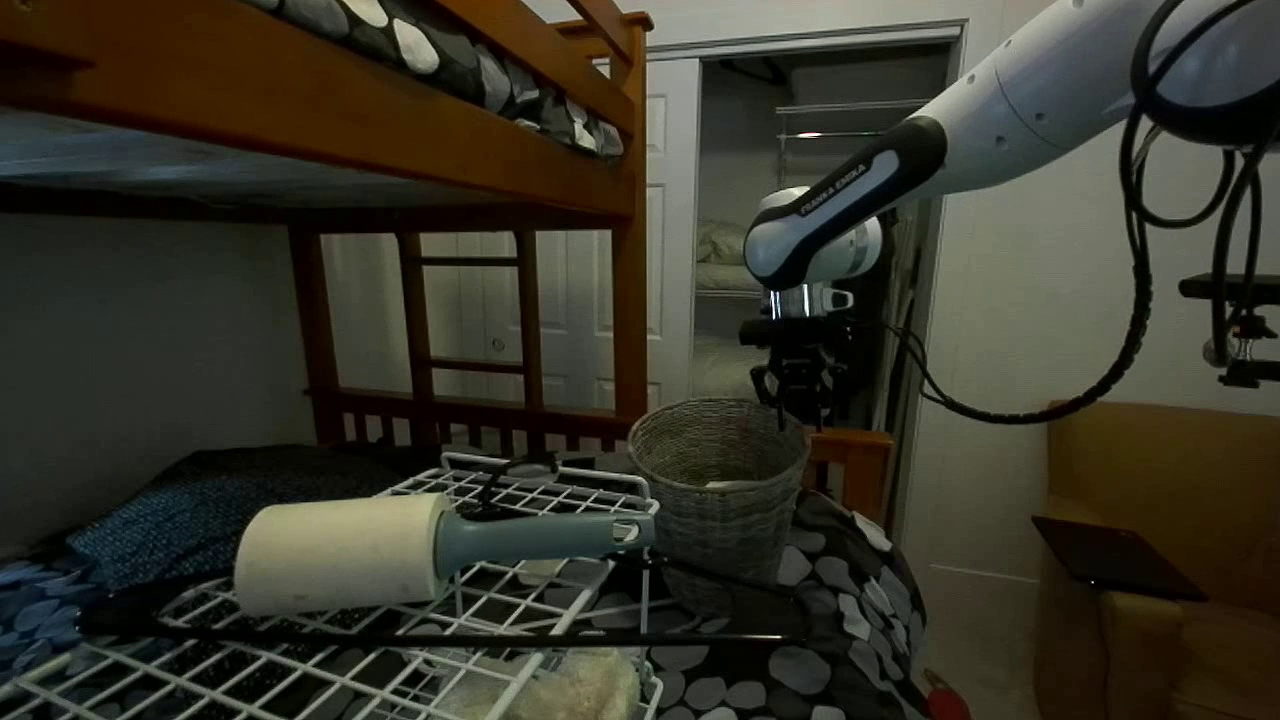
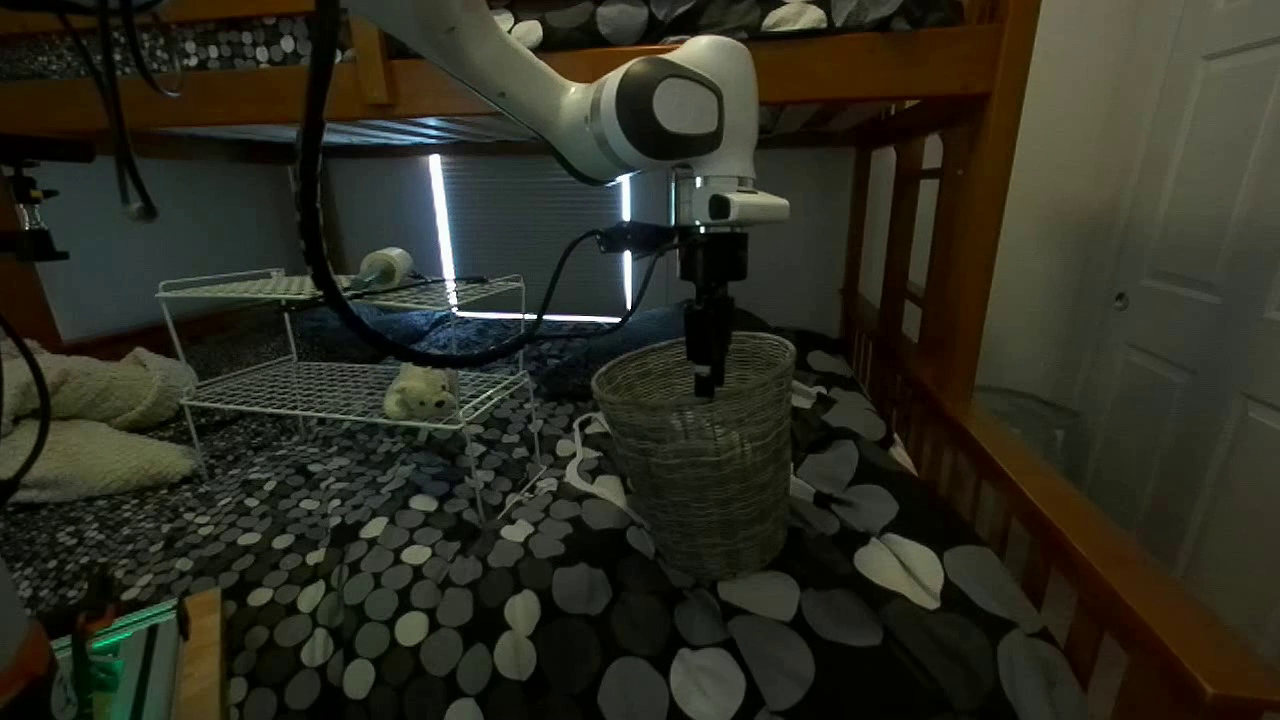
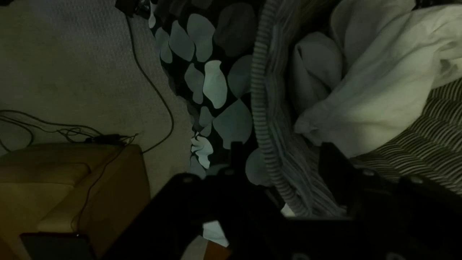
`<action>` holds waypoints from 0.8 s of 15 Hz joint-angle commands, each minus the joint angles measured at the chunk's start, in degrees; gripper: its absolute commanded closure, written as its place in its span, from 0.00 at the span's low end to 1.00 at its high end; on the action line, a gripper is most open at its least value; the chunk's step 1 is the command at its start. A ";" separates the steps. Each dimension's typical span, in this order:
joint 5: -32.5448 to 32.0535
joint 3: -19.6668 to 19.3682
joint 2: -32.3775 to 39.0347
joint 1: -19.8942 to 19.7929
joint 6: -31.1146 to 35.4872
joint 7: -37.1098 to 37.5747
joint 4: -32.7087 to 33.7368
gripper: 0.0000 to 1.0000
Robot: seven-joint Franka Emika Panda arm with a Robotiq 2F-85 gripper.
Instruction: Move the basket to the right
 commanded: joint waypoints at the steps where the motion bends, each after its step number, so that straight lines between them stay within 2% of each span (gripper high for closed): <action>1: 0.39 1.53 -3.26 -0.67 -0.80 -4.06 -1.51 0.12; 2: 0.72 1.98 -3.63 -0.58 -0.66 -5.38 -1.37 0.04; 3: 1.09 2.57 -3.97 -0.46 -0.33 -7.21 -1.28 0.01; 8: -0.57 5.56 -5.14 0.86 1.36 -16.97 -0.38 0.00; 12: -3.49 7.11 -5.37 2.25 5.38 -22.85 0.17 0.00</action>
